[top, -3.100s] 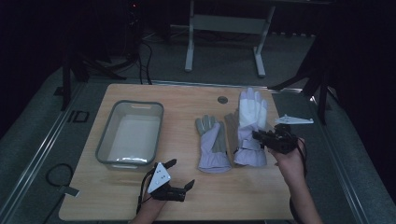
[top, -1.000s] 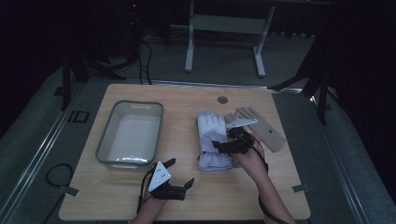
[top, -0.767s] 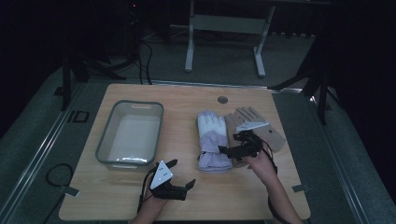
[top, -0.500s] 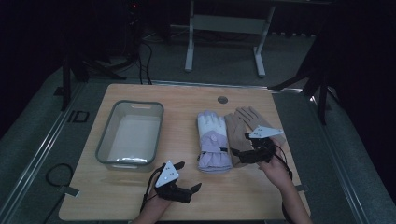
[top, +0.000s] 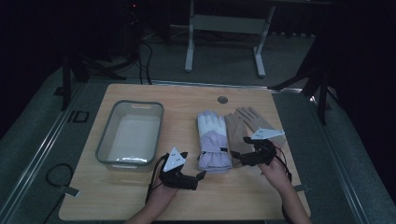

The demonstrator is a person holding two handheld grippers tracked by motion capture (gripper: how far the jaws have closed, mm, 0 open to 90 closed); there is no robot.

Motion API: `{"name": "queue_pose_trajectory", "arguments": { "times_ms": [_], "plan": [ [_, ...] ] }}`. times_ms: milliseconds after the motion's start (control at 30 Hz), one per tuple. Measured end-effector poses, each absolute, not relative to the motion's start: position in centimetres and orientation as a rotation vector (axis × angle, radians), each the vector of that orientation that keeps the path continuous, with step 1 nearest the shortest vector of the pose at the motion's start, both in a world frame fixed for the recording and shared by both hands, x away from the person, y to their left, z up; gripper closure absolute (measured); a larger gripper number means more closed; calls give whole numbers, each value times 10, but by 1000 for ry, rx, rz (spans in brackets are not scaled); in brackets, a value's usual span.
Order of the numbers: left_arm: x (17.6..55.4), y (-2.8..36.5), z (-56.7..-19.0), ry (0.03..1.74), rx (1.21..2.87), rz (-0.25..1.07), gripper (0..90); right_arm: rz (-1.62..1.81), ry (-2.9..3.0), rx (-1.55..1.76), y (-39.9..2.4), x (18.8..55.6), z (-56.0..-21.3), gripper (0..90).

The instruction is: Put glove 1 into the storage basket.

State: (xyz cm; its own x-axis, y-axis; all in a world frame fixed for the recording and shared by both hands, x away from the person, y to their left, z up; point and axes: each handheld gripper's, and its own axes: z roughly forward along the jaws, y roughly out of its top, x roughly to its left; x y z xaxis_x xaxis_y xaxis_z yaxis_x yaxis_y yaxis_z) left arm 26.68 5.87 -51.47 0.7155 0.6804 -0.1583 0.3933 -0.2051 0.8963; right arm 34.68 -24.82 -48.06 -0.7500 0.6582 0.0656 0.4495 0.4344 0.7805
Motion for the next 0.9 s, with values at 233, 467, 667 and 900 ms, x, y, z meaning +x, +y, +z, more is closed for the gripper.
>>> {"name": "queue_pose_trajectory", "arguments": {
  "times_ms": [233,467,667,900],
  "plan": [
    [286,41,-507,916,1891,353,149,1161,2408,1006,-225,353,-483,244],
    [292,19,-508,937,1953,462,319,1173,2353,1159,-215,371,-487,589],
    [304,10,-521,1028,2006,464,343,1095,2357,1211,-209,378,-500,489],
    [310,9,-539,1053,2047,442,344,1090,2450,1348,-210,388,-522,460]
  ]
}}
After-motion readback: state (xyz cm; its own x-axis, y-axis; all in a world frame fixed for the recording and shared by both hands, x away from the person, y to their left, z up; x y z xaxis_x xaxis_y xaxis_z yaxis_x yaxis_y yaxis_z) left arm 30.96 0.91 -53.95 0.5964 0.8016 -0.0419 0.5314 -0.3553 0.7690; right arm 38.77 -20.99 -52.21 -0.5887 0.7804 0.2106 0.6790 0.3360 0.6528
